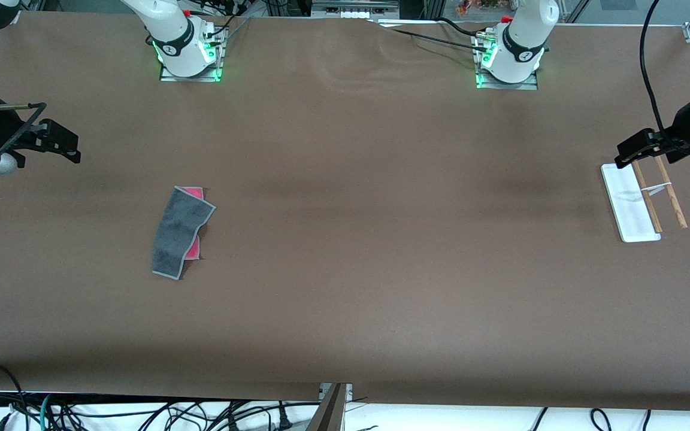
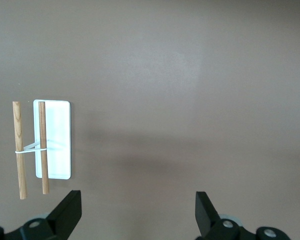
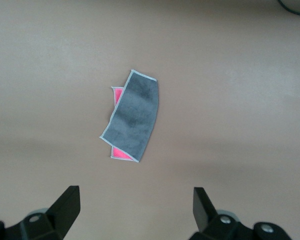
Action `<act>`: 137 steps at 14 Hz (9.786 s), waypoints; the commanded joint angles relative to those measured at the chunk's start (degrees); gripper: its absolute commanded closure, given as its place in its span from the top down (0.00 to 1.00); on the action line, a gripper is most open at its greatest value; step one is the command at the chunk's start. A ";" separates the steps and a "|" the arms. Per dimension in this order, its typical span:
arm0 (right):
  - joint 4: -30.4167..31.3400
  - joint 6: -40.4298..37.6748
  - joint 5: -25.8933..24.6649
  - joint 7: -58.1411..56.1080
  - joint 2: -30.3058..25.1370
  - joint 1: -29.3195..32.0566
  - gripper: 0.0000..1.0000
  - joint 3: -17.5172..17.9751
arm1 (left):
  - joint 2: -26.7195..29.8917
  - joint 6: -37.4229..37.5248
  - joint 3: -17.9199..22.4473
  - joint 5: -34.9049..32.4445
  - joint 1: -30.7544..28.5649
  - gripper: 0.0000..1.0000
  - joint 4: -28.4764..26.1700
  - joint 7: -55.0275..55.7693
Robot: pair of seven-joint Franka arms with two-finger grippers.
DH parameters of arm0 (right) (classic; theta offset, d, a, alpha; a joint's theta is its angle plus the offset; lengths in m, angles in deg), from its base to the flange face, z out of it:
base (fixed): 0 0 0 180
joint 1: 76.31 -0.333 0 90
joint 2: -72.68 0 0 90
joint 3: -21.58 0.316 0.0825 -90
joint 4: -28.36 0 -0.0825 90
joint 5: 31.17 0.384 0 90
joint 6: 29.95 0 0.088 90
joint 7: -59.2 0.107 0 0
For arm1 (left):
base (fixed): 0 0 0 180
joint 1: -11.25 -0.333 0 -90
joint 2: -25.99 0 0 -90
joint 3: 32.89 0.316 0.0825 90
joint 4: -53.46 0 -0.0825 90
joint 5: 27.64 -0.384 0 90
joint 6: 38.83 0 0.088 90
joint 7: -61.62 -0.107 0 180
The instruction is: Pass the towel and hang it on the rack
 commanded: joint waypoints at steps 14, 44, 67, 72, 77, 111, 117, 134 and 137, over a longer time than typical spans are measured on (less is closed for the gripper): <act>-0.77 27.45 -0.63 -0.17 23.04 -0.26 1.00 0.10 | 1.01 -0.46 -0.54 -1.35 -0.36 1.00 -0.71 -0.74; 2.57 44.88 -2.47 17.67 40.12 -5.80 0.82 -1.83 | 1.01 -0.46 -0.54 -1.35 -0.36 1.00 -0.71 -0.74; -5.50 24.07 -2.21 16.71 30.63 -5.80 0.00 -1.57 | 1.01 -0.46 -0.54 -1.35 -0.44 1.00 -0.71 -0.74; -13.58 13.70 -1.77 16.88 28.60 -7.38 0.00 -1.30 | 0.92 -0.46 -0.37 -1.27 -0.53 1.00 -0.71 -0.74; -17.64 9.38 -1.51 17.59 25.36 -11.94 0.00 -1.30 | 0.83 -0.46 -0.10 -1.00 -0.62 1.00 -0.71 -0.74; -21.68 30.28 -1.24 76.11 28.69 -36.74 0.00 12.67 | -16.91 -31.47 -10.02 39.87 -0.44 1.00 -17.50 -68.03; -21.68 31.17 -1.24 78.05 28.69 -38.14 0.00 12.67 | -23.24 -38.95 -11.44 46.73 3.85 1.00 -17.50 -99.93; -21.68 31.70 -1.51 77.97 29.57 -38.76 0.00 12.67 | -20.96 -42.57 -16.45 33.46 10.10 1.00 -15.12 -104.97; -21.68 31.70 -1.51 77.97 29.48 -38.76 0.00 12.67 | -21.14 -39.93 -16.45 32.75 10.01 0.99 -15.12 -105.06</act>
